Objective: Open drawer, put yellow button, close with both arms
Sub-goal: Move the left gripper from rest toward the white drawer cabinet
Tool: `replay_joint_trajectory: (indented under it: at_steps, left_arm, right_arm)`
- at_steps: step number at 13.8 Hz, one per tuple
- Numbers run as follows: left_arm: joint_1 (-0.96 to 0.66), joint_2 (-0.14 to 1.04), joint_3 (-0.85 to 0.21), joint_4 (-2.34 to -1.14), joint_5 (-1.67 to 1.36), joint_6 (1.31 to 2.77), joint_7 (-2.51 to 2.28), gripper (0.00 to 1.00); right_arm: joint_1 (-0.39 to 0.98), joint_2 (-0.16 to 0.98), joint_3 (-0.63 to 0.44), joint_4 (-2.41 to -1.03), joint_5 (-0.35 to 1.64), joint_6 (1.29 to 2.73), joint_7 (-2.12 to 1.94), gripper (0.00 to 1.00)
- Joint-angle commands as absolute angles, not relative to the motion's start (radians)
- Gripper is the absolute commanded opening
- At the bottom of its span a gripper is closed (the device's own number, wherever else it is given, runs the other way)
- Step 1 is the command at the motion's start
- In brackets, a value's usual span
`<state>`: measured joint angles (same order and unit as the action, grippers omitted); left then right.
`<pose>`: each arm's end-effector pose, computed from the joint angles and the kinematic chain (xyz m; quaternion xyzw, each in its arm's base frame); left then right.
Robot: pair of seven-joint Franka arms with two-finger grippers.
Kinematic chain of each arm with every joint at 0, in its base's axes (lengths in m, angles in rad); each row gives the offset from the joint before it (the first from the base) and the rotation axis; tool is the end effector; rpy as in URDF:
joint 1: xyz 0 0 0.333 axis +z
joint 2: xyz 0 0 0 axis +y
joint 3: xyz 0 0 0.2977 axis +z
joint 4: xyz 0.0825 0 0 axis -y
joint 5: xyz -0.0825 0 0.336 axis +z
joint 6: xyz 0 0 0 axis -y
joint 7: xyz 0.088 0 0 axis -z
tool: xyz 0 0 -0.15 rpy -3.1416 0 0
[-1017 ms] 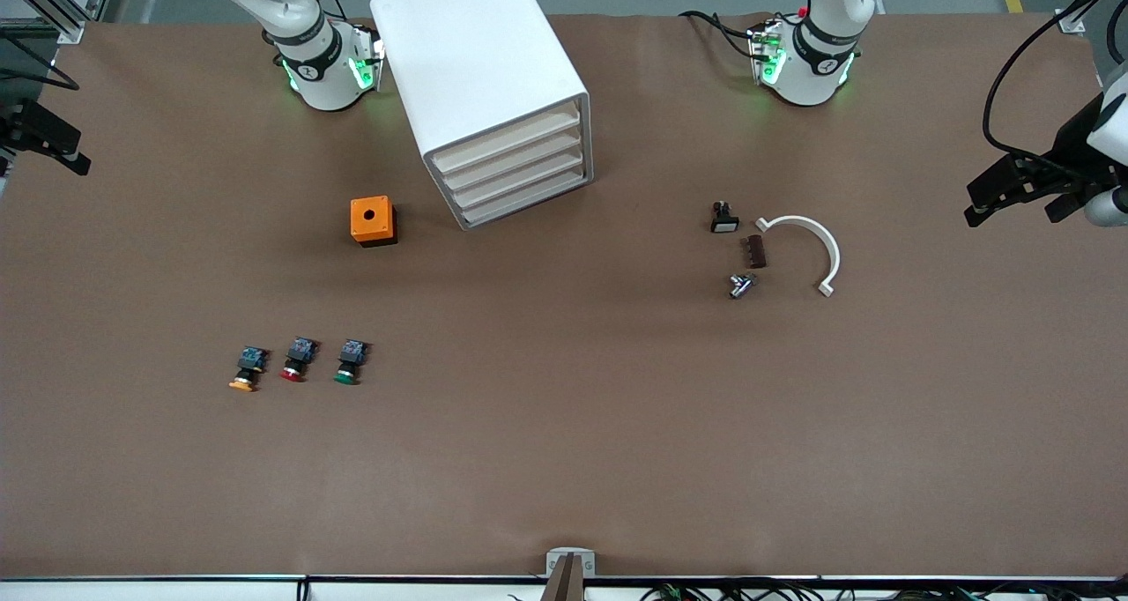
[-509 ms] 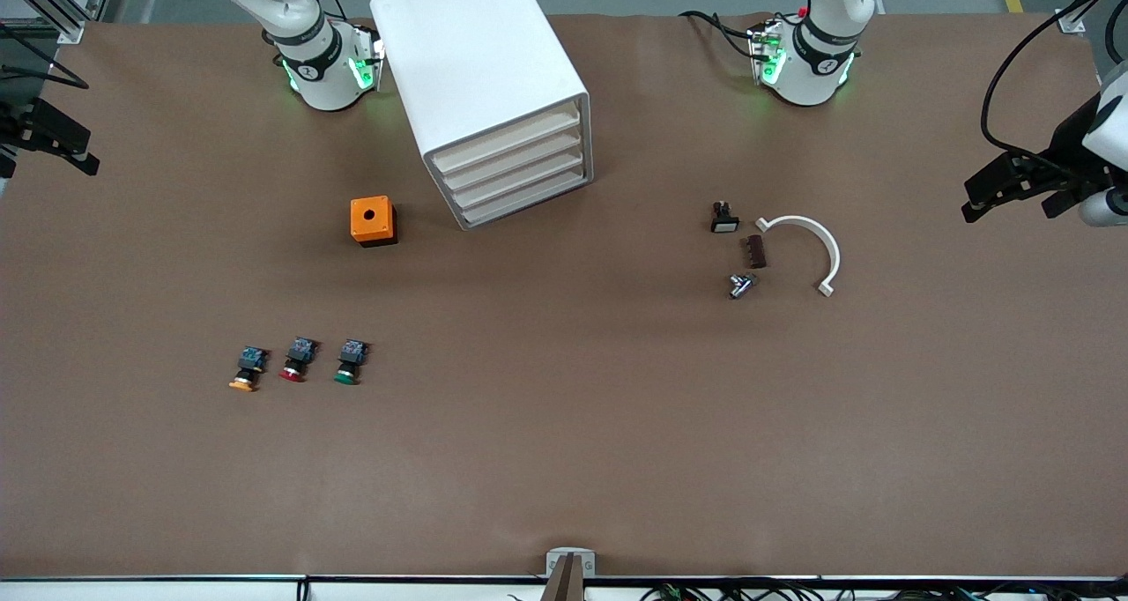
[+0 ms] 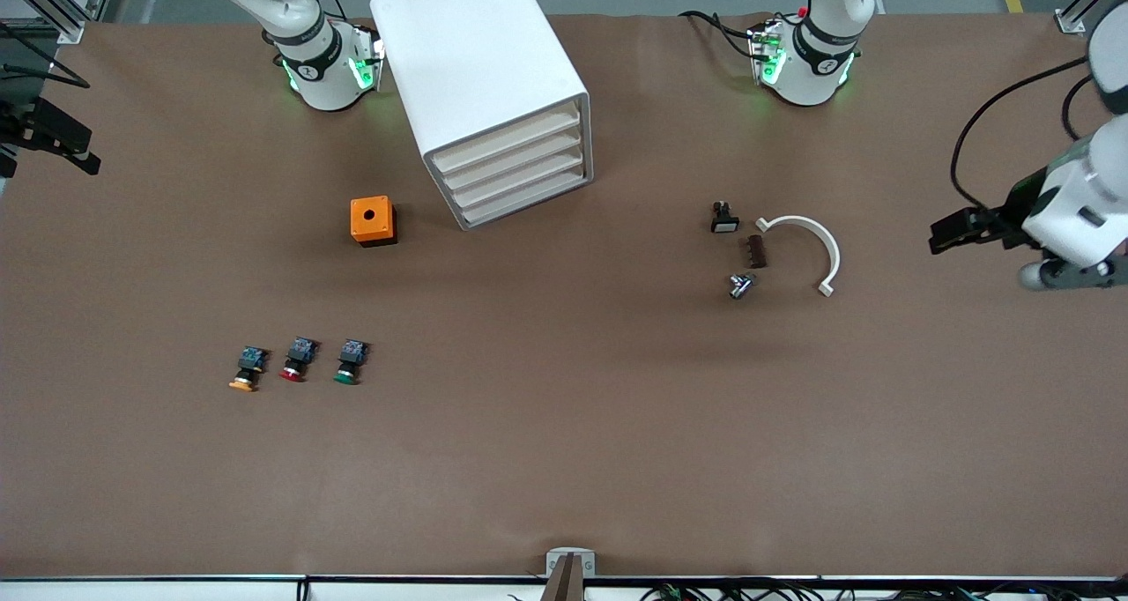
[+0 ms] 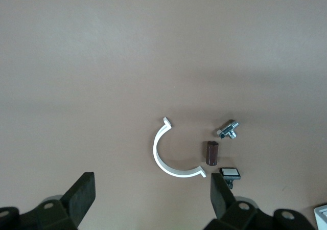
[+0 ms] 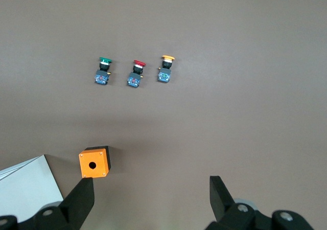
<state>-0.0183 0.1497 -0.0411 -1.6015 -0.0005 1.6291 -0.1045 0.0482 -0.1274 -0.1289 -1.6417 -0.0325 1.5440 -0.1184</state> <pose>0.5395 -0.0310 0.4764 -0.9979 -0.0226 0.0610 0.0017 0.4653 -0.0464 0.5923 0.9997 0.0186 0.0135 0.0095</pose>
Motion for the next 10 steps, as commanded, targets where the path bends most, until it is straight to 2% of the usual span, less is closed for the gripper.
replay_joint_trajectory:
  at_steps: [1,5,7,10]
  left_arm:
    - [-0.057,0.216,-0.063,-1.582,0.0,1.612,-0.165,0.99]
    - [-0.201,0.278,-0.066,-1.575,-0.003,1.608,-0.435,0.99]
    - [-0.244,0.323,-0.071,-1.536,-0.085,1.585,-0.555,0.99]
    - [-0.271,0.408,-0.072,-1.46,-0.268,1.54,-0.737,1.0]
  right_arm:
    - [0.04,-0.121,-0.132,-1.623,-0.048,1.529,-0.115,1.0]
    - [0.04,-0.121,-0.133,-1.623,-0.044,1.529,-0.115,1.0]
    - [0.038,-0.101,-0.135,-1.628,-0.049,1.534,-0.118,1.0]
    - [0.011,0.034,-0.133,-1.614,-0.045,1.574,-0.118,1.0]
